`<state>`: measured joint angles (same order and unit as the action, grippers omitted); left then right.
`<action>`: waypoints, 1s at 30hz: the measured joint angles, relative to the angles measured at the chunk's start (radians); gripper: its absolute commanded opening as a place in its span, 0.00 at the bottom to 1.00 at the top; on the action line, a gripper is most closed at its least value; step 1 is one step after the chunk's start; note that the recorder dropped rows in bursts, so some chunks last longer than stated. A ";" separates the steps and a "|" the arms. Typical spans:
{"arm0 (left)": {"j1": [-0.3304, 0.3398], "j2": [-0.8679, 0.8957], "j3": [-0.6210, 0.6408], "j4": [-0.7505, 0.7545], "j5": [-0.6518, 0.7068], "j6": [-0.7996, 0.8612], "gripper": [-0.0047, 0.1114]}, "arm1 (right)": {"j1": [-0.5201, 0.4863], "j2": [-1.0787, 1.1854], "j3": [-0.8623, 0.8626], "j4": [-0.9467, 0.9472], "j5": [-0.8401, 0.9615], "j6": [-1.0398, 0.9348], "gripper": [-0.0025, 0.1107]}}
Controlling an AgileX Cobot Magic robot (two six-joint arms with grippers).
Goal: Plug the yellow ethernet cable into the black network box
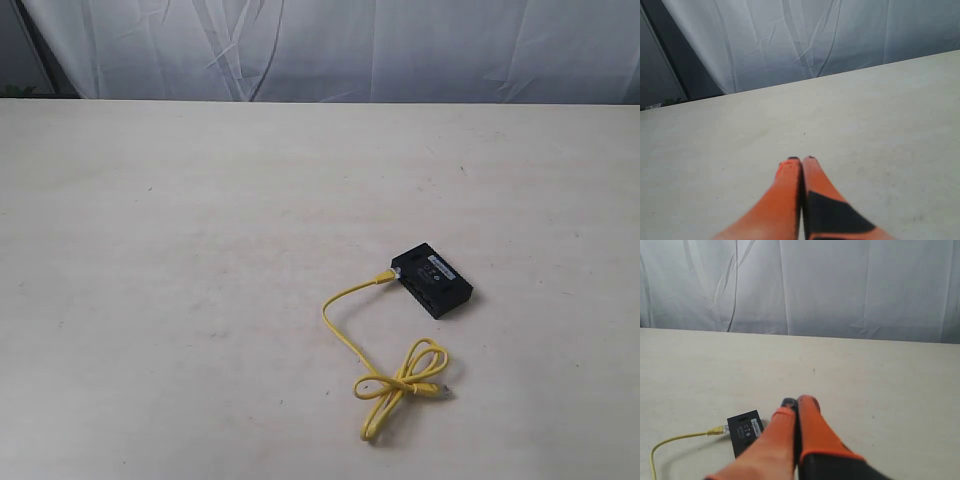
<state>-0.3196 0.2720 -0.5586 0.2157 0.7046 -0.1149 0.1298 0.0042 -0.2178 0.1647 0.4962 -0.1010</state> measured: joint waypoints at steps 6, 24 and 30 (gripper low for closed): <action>0.000 0.000 0.000 0.000 0.000 0.000 0.04 | 0.000 0.000 0.040 -0.008 -0.007 0.037 0.02; 0.000 0.000 0.000 0.000 0.000 0.000 0.04 | 0.000 0.002 0.211 -0.058 -0.049 0.165 0.02; 0.000 0.000 0.000 0.000 0.000 0.000 0.04 | 0.000 0.002 0.213 -0.058 -0.067 0.165 0.02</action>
<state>-0.3196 0.2720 -0.5586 0.2157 0.7046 -0.1149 0.1298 0.0060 -0.0047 0.1068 0.4290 0.0638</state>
